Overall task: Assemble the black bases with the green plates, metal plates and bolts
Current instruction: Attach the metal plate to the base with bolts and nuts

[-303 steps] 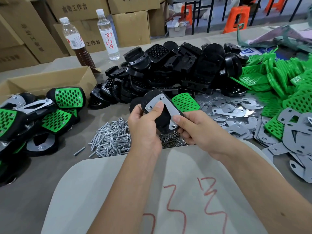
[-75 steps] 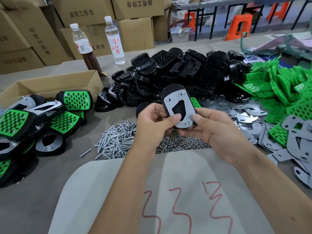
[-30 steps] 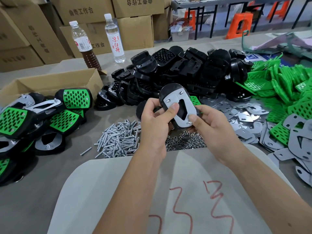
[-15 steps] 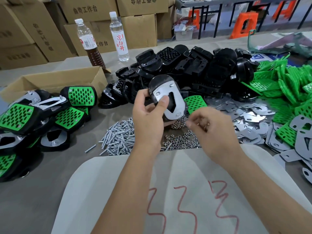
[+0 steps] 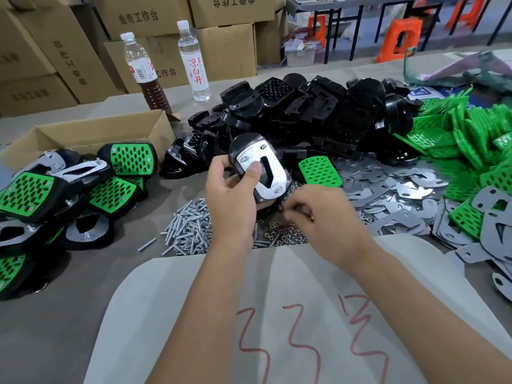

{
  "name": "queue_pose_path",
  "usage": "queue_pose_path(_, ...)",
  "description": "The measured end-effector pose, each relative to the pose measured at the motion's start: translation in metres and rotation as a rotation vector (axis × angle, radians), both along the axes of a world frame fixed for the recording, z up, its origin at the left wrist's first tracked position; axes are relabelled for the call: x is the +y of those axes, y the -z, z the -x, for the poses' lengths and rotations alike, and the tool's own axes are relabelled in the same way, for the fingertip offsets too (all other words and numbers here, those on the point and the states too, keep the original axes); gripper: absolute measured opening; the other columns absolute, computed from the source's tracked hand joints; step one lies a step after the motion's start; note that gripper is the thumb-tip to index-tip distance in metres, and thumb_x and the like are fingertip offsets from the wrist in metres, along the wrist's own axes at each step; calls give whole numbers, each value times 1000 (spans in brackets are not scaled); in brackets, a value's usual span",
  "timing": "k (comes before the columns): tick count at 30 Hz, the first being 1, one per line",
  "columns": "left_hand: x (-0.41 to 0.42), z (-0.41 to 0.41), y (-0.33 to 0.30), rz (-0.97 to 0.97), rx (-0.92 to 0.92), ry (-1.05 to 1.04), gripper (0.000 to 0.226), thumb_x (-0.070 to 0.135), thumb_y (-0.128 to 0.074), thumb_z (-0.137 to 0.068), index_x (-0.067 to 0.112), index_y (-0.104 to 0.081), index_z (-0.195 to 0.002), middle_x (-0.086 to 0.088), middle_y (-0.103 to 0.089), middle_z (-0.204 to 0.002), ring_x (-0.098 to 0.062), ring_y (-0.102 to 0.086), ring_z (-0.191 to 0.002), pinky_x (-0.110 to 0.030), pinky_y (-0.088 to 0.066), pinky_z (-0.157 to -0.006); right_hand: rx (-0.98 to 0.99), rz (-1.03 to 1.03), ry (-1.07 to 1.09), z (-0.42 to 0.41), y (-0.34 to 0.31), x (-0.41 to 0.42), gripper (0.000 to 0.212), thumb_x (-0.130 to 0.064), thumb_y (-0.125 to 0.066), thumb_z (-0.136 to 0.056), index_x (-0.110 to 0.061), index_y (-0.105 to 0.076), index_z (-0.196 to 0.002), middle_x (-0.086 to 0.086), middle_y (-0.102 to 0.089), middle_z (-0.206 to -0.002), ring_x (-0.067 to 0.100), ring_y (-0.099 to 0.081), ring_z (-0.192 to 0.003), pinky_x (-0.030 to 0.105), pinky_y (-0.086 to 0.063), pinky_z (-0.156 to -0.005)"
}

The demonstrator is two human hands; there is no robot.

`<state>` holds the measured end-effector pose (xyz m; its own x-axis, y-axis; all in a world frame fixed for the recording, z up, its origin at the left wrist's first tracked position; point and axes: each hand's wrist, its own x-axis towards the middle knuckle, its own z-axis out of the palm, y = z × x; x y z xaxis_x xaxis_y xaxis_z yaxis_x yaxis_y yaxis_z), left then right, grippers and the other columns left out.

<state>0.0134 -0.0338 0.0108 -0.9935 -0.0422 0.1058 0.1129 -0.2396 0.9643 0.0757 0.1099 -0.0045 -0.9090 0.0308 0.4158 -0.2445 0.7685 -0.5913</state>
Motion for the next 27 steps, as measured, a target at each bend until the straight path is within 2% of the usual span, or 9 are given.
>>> queue_pose_path(2, 1, 0, -1, 39, -9, 36, 12, 9, -72, -95, 15, -62, -96, -6, -75, -83, -24, -76, -76, -45, -63, -58, 145, 233, 81, -2, -3, 5, 11, -5, -76, -90, -14, -74, -84, -14, -66, -74, 10, -62, -69, 33, -53, -68)
queue_pose_path(4, 2, -1, -2, 100, -30, 114, 9, 9, -73, -93, 12, -65, -95, -7, -75, -84, -26, -75, -76, -48, -63, -56, 269, 416, 147, -4, -7, 13, 17, -3, -76, -91, -20, -75, -88, -13, -71, -81, 12, -68, -76, 30, -58, -75)
queue_pose_path(8, 8, -7, -3, 197, -82, 321, 9, 8, -74, -93, 8, -64, -94, -9, -72, -78, -27, -71, -70, -47, -61, -52, 319, 625, 142, -5, -11, 21, 33, 1, -77, -89, -31, -76, -95, -13, -77, -87, 8, -72, -83, 20, -56, -82)
queue_pose_path(12, 12, -13, -1, 250, -66, 445, 18, 9, -73, -93, 4, -55, -96, -8, -67, -84, -26, -67, -72, -59, -61, -61, 286, 680, 134, -5, -9, 24, 29, -1, -80, -87, -30, -79, -90, -9, -79, -87, 13, -75, -83, 25, -57, -81)
queue_pose_path(18, 16, -14, 3, 186, -100, 424, 29, 5, -73, -89, -2, -46, -94, -12, -63, -87, -23, -60, -79, -50, -51, -75, 276, 652, 129, -5, -6, 26, 23, -4, -83, -85, -26, -80, -91, -5, -78, -89, 18, -74, -85, 29, -59, -81)
queue_pose_path(21, 16, -13, 5, 175, -107, 430, 30, 8, -74, -88, 1, -45, -91, -13, -63, -88, -24, -60, -80, -47, -48, -75, 292, 619, 118, -4, -4, 25, 25, -3, -83, -85, -28, -80, -89, -5, -76, -90, 22, -71, -86, 30, -59, -80)
queue_pose_path(24, 18, -14, 6, 170, -90, 422, 28, 17, -75, -79, 13, -48, -86, -11, -60, -85, -22, -58, -78, -41, -47, -70, 289, 636, 114, -3, -3, 26, 24, -3, -82, -86, -27, -80, -90, -2, -76, -92, 24, -72, -88, 39, -61, -82)
queue_pose_path(27, 20, -16, 7, 165, -82, 402, 28, 20, -75, -75, 15, -49, -86, -10, -59, -84, -21, -57, -76, -37, -48, -64, 276, 641, 111, -3, -1, 28, 23, -4, -82, -87, -26, -81, -92, -3, -77, -92, 25, -73, -89, 48, -62, -84)
